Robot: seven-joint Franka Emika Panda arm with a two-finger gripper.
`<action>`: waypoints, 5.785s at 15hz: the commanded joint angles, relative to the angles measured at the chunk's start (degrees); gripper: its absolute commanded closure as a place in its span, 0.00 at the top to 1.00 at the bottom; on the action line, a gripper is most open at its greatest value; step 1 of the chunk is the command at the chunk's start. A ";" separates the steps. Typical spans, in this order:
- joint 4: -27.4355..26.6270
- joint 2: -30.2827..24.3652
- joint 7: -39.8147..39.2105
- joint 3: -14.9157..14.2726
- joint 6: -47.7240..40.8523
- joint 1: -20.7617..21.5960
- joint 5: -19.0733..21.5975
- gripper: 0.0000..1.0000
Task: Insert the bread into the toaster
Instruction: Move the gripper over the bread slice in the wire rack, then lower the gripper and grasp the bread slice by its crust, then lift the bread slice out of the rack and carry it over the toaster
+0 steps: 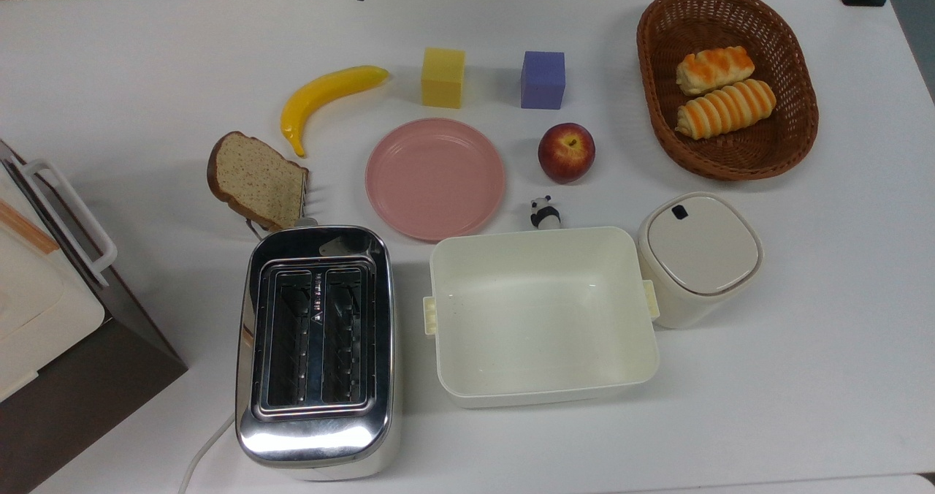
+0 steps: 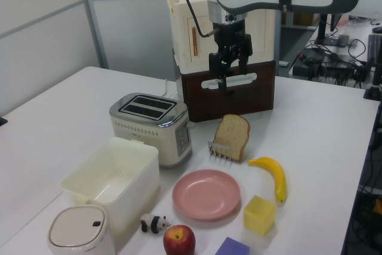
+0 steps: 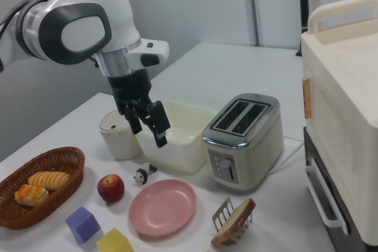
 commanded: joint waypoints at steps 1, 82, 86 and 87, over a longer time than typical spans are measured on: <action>-1.44 -1.11 -0.72 -0.79 0.88 0.59 -0.25 1.00; 7.61 12.95 -17.17 0.61 43.85 -4.69 14.87 0.01; 7.61 15.41 -17.17 0.61 44.38 -2.05 14.78 0.01; 7.61 16.03 -17.17 0.61 44.56 -1.44 14.69 0.01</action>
